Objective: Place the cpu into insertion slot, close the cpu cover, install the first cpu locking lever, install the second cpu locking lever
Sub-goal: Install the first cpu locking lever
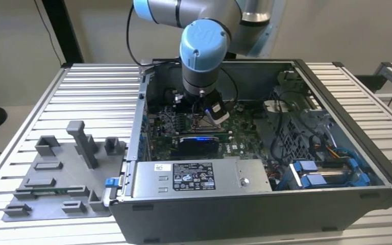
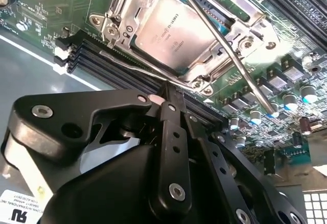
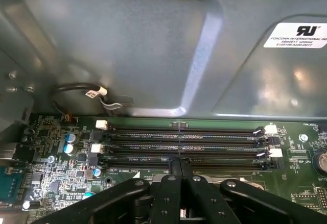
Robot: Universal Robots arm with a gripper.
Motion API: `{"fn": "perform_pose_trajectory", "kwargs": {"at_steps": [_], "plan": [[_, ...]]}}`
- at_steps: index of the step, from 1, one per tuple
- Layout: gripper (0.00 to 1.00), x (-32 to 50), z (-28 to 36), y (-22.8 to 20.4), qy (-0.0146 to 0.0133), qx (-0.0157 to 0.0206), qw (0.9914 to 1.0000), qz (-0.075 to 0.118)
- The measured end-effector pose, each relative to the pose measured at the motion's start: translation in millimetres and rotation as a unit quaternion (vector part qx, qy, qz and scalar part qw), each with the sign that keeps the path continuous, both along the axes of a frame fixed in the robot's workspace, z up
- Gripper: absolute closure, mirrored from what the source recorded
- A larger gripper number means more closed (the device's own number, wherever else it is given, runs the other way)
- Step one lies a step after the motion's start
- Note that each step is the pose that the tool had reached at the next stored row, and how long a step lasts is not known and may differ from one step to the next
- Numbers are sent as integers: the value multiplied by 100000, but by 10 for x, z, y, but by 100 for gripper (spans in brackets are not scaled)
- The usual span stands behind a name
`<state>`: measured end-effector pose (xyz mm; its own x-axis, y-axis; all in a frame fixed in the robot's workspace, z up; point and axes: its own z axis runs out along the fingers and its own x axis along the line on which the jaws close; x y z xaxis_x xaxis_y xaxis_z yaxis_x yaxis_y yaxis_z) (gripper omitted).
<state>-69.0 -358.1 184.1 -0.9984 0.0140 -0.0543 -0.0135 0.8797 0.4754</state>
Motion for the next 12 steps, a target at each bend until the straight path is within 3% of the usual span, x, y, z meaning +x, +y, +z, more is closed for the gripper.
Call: {"fn": "perform_pose_trajectory", "kwargs": {"at_steps": [12], "plan": [[100,50,-35,0,1,26,100000,-5]]}}
